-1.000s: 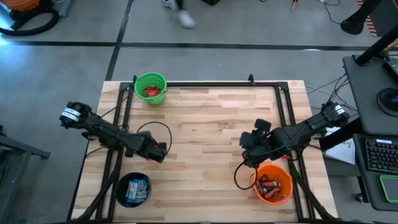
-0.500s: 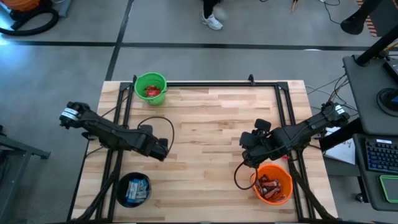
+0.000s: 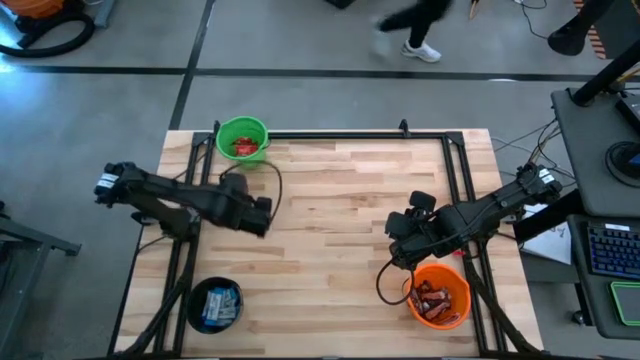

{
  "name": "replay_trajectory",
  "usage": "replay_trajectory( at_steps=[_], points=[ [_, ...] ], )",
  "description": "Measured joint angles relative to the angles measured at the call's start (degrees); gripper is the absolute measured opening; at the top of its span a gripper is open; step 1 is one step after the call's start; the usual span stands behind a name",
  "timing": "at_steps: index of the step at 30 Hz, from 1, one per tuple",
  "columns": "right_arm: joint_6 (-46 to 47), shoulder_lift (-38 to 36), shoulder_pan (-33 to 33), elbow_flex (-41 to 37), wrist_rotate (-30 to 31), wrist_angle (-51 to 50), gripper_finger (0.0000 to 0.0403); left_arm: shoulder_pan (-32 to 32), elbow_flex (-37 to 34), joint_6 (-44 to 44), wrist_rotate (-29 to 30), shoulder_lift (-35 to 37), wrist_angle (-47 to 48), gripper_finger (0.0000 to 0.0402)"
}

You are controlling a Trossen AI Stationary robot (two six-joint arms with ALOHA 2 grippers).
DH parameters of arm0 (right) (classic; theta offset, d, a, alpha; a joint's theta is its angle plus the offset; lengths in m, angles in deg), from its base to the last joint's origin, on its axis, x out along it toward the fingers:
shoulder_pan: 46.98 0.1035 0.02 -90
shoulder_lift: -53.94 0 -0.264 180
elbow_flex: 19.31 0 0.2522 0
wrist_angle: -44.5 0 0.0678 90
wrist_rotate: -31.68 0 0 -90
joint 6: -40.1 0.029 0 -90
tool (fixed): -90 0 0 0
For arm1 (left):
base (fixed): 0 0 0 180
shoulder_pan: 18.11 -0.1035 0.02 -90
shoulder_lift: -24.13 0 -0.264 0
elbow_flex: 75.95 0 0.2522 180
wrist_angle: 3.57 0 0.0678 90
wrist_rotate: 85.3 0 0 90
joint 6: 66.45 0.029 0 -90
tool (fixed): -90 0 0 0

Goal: Sort candy
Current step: Put the red candy into the green bucket

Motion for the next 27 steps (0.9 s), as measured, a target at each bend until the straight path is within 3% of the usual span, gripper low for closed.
replay_trajectory(
  at_steps=[3,11,20,27],
  points=[
    [0.0,0.0,0.0,0.0,0.02,0.02,0.0125,-5.07,1.19,6.96,3.69,1.61,-0.61,0.0035],
    [3.17,0.0,0.0,0.0,0.0,0.13,0.0125,-23.26,0.84,26.6,4.99,3.89,-1.52,0.0035],
    [3.93,0.0,-0.09,0.0,0.0,0.2,0.0125,-41.89,1.66,53.7,4.41,3.27,-21.14,0.0035],
    [6.88,0.0,-0.11,0.0,0.0,0.17,0.0125,-53.19,1.56,62.46,0.18,1.09,-26.71,0.0035]
  ],
)
